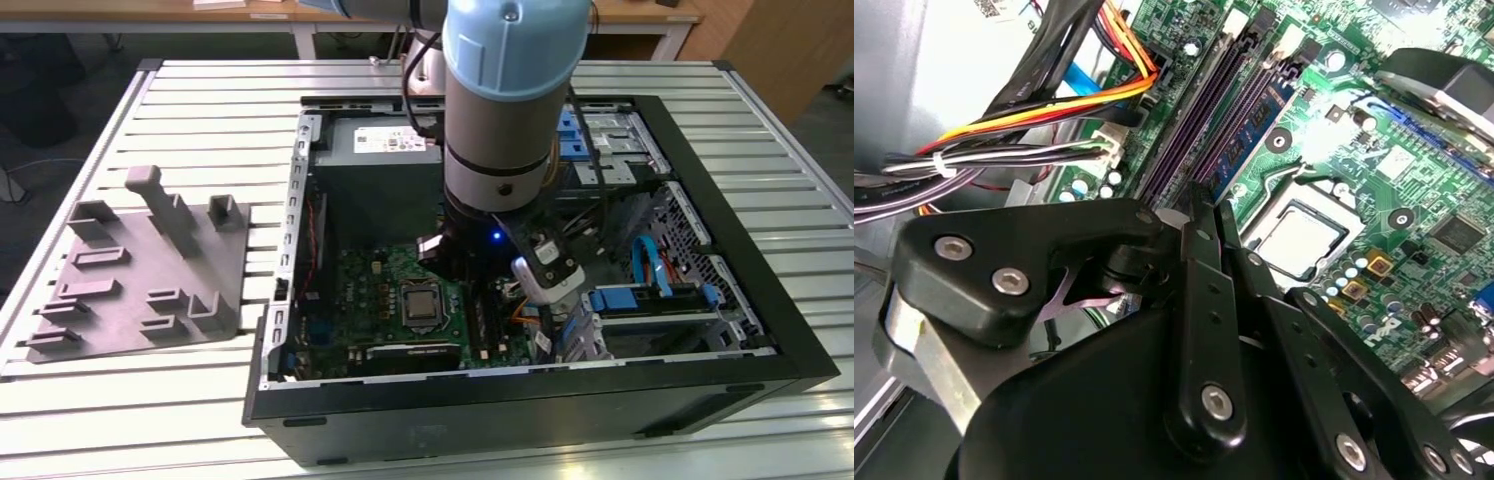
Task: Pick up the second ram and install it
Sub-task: 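Insert the second ram into the second slot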
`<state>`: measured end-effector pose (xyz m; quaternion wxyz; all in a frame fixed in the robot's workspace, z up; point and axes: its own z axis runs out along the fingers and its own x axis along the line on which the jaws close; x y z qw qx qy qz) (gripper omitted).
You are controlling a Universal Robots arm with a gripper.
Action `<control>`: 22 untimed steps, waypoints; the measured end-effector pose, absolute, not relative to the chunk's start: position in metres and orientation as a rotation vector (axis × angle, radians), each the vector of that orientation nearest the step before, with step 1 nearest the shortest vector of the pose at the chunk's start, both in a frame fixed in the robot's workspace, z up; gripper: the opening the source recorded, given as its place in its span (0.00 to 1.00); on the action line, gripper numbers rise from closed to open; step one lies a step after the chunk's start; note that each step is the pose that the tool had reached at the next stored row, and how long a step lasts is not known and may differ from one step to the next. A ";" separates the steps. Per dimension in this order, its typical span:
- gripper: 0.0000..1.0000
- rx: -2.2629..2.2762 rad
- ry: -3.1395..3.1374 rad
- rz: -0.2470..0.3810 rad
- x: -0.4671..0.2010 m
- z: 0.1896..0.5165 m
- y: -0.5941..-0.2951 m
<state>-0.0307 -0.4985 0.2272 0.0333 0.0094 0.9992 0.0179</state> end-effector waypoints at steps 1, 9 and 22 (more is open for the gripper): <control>0.14 0.033 3.074 0.054 -0.031 0.227 -0.499; 0.14 0.035 3.074 0.051 -0.031 0.223 -0.500; 0.14 0.049 3.074 0.044 -0.031 0.219 -0.501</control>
